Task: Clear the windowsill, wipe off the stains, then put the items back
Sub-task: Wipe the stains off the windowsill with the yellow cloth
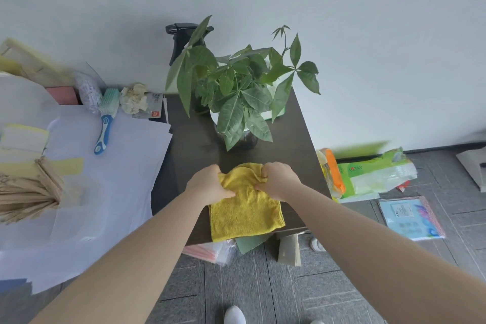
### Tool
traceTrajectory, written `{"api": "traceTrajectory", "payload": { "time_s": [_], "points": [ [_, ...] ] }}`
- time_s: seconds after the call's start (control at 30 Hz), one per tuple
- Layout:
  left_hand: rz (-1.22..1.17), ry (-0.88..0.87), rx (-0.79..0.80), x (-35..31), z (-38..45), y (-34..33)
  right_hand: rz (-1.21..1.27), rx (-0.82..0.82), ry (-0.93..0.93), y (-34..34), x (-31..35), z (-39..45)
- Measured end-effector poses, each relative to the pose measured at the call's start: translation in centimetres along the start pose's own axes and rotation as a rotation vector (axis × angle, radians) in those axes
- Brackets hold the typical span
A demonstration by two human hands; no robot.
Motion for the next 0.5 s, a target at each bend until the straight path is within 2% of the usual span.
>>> {"api": "traceTrajectory", "payload": {
  "time_s": [0.07, 0.27, 0.5],
  "points": [
    [0.037, -0.032, -0.006, -0.1, -0.1, 0.0, -0.055, 0.011, 0.030, -0.1, 0.2, -0.3],
    [0.036, -0.133, 0.021, -1.6, -1.4, 0.4, 0.109, -0.044, 0.025, 0.7, -0.4, -2.7],
    [0.051, -0.241, -0.015, -7.1, -5.3, 0.8, 0.122, -0.049, 0.078, 3.8, -4.3, -7.0]
  ]
}}
Point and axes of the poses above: each hand's wrist, its own z-axis towards the middle knuckle, its own y-axis out of the back of the hand, x = y × z, the point moved 3 cm from there along z, towards the middle knuckle, and after that the axes turned 4 degrees about y, right-handed, at the moved point
